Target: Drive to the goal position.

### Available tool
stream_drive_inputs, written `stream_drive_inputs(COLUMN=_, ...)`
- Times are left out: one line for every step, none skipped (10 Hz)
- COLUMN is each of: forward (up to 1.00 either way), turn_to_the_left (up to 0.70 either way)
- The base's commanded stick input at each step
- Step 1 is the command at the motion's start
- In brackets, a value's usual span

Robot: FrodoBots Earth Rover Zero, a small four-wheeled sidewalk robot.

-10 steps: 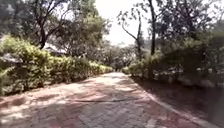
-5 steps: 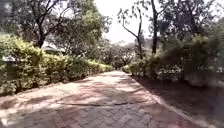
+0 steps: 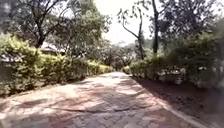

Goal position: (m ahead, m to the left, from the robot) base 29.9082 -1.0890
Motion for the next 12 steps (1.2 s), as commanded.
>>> stream_drive_inputs(forward=0.50, turn_to_the_left=0.00)
stream_drive_inputs(forward=0.50, turn_to_the_left=0.00)
stream_drive_inputs(forward=0.50, turn_to_the_left=0.00)
stream_drive_inputs(forward=0.50, turn_to_the_left=0.00)
stream_drive_inputs(forward=0.50, turn_to_the_left=0.00)
stream_drive_inputs(forward=0.50, turn_to_the_left=0.00)
stream_drive_inputs(forward=0.50, turn_to_the_left=0.00)
stream_drive_inputs(forward=0.50, turn_to_the_left=0.00)
stream_drive_inputs(forward=0.50, turn_to_the_left=0.00)
stream_drive_inputs(forward=0.50, turn_to_the_left=0.00)
stream_drive_inputs(forward=0.50, turn_to_the_left=0.00)
stream_drive_inputs(forward=0.50, turn_to_the_left=0.00)
